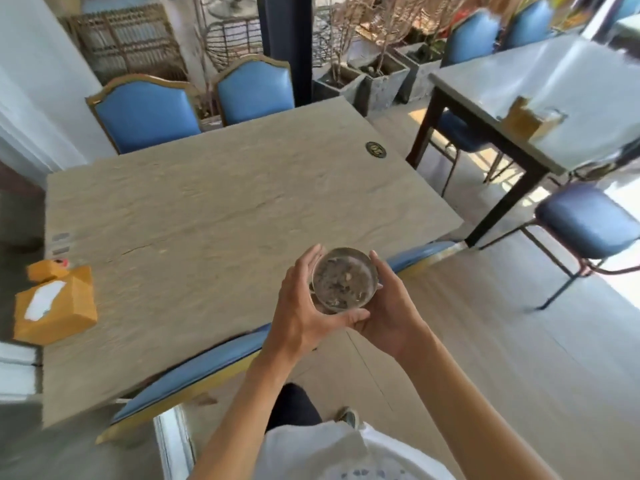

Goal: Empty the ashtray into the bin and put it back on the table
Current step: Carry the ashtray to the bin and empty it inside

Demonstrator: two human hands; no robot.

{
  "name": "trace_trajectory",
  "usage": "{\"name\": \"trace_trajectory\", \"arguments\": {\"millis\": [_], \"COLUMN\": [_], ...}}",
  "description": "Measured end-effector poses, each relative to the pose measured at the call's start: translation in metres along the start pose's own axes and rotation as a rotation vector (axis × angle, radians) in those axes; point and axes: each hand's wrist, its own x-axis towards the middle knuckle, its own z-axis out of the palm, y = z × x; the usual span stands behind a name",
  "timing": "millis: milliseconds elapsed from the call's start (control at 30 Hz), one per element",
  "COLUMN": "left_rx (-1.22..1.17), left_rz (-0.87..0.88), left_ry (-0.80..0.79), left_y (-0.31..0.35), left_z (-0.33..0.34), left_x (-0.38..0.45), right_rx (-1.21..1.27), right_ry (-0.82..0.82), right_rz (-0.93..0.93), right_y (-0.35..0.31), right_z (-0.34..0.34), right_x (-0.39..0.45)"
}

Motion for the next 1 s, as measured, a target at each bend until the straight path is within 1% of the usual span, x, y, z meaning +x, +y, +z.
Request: {"name": "trace_trajectory", "arguments": {"millis": [133,333,567,700,800,1000], "left_rx": [0.035,0.022,0.025,0.102,0.154,0.353], "left_rz": [0.008,0.028,-0.012,-0.027,-0.026,0.021], "left_ry": [-0.086,-0.229,-0.271,-0.307,-0.351,-0.509], "left_y": [0.011,0.025,0.014,0.005,0.004,0.014], "left_z": [0.036,0.080,0.143,0.183,0.216,0.279], "left_x": [0.009,0.046,0.134,0.194,0.234,0.297], "right_rx": [0.068,0.145,0.173,0.212,0.251,0.412], "right_ry": [0.033,0.005,0.071,0.096,0.149,0.212], "right_rz": [-0.032,-0.077,-0.130,-0.121,-0.135,-0.147], "right_y": [-0.019,-0.054,-0.136,-0.190,-0.221,-0.277], "right_z": [-0.032,-0.079,-0.152,-0.194,-0.231,-0.297], "right_x": [-0.011,-0.003,0.026,0.038,0.048,0.061]}}
